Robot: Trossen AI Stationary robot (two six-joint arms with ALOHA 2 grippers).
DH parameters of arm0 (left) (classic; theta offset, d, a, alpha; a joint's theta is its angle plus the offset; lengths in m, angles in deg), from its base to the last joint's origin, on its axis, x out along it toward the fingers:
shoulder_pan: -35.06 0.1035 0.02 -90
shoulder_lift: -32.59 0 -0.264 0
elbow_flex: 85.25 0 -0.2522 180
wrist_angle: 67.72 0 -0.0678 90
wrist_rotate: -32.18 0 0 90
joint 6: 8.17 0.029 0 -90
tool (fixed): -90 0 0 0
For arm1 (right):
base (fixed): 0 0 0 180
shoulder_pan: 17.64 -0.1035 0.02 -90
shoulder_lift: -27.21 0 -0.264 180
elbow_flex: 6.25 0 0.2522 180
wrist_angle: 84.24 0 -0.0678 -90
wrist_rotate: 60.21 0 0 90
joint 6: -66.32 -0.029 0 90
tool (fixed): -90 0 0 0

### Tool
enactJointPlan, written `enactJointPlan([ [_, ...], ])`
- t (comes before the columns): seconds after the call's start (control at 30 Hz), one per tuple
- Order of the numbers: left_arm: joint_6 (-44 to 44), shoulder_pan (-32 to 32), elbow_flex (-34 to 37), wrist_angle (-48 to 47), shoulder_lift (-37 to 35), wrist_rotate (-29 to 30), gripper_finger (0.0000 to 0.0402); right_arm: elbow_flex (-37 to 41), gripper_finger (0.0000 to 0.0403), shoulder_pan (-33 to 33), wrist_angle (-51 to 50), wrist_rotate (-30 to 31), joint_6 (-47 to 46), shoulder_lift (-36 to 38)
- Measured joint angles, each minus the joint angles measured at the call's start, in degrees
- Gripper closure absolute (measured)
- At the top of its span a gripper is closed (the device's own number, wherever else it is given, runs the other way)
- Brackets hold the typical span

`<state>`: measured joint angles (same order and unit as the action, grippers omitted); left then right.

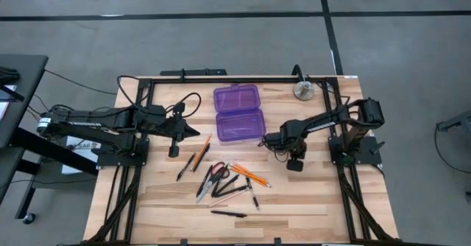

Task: Pick & place school supplies into a supply box
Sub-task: Put the yellow pencil into the purple supply box

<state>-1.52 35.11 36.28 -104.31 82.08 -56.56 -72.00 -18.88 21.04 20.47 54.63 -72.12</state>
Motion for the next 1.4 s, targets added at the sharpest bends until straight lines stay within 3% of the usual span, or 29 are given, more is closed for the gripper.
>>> enactJointPlan([
  [0.93, -1.75, 0.0, -0.01, 0.0, 0.0, 0.02, 0.0401, -0.39, 0.0401, -6.15, 7.06, 0.22, -1.17, 0.48],
  [1.4, -1.77, 0.0, -0.02, 0.0, 0.0, 0.02, 0.0401, -0.16, 0.0325, -6.39, 9.76, 0.0, -2.8, 0.1],
])
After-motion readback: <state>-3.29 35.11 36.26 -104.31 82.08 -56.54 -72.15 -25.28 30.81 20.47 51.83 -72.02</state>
